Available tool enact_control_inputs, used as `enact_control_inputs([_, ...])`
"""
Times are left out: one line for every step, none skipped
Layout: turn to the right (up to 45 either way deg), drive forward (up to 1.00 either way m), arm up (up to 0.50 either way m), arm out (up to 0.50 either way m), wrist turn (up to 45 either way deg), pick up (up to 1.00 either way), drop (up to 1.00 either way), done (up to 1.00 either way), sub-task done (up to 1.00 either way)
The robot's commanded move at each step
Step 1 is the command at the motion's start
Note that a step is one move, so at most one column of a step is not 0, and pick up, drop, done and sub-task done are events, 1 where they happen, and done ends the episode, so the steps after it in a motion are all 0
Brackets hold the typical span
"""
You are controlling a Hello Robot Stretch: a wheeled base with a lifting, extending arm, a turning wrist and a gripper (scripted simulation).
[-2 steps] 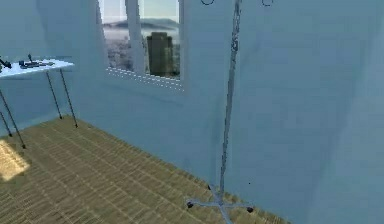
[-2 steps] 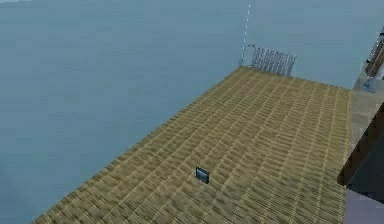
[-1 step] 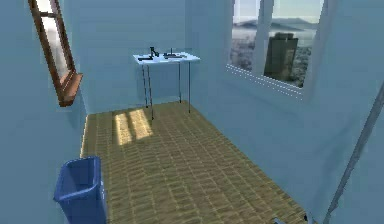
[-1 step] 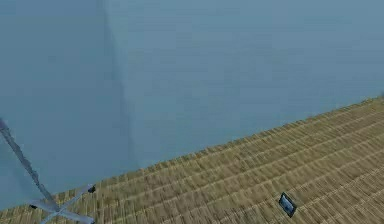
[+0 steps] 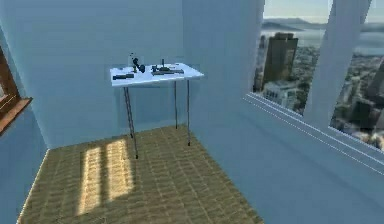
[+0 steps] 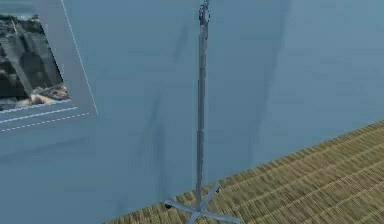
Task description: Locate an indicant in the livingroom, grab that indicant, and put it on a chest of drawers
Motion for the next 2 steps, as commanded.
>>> enact_control_inputs([-9.0, 0.0, 0.0, 0.0, 0.0, 0.0, 0.0, 0.0, 0.0])
enact_control_inputs([0.0, 0.1, 0.0, 0.0, 0.0, 0.0, 0.0, 0.0, 0.0])
